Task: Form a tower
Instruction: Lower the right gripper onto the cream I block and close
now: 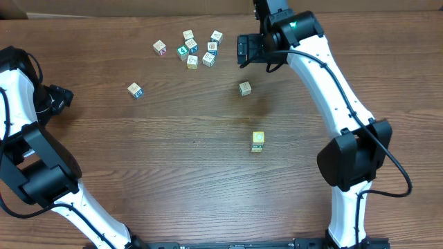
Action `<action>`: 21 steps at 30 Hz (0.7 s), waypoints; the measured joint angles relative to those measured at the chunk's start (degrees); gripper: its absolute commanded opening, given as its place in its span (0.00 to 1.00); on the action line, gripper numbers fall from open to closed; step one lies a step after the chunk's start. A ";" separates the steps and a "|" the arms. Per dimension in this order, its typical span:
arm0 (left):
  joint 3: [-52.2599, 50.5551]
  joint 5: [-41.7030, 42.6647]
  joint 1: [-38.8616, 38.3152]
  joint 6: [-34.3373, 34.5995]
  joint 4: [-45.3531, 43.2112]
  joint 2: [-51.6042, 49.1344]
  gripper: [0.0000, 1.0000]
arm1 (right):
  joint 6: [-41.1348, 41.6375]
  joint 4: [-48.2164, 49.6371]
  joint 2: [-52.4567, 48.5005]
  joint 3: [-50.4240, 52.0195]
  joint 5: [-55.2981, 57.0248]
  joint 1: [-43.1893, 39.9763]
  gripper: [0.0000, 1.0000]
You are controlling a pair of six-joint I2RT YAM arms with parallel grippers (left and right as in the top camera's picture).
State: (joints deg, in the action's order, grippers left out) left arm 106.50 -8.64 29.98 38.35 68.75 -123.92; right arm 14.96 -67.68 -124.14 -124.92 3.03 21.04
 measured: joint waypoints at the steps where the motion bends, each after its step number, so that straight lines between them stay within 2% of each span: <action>1: 0.00 -0.02 0.00 0.00 0.02 0.00 1.00 | 0.02 0.44 -0.35 0.02 -0.02 0.00 1.00; 21: 0.00 -0.02 0.00 0.00 0.02 0.00 1.00 | 0.00 4.09 -4.00 0.22 -0.02 0.00 0.99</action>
State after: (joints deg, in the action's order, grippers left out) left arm 106.50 -8.67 29.98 38.35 68.77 -123.92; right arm 14.96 -63.59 -128.14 -124.70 3.01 21.04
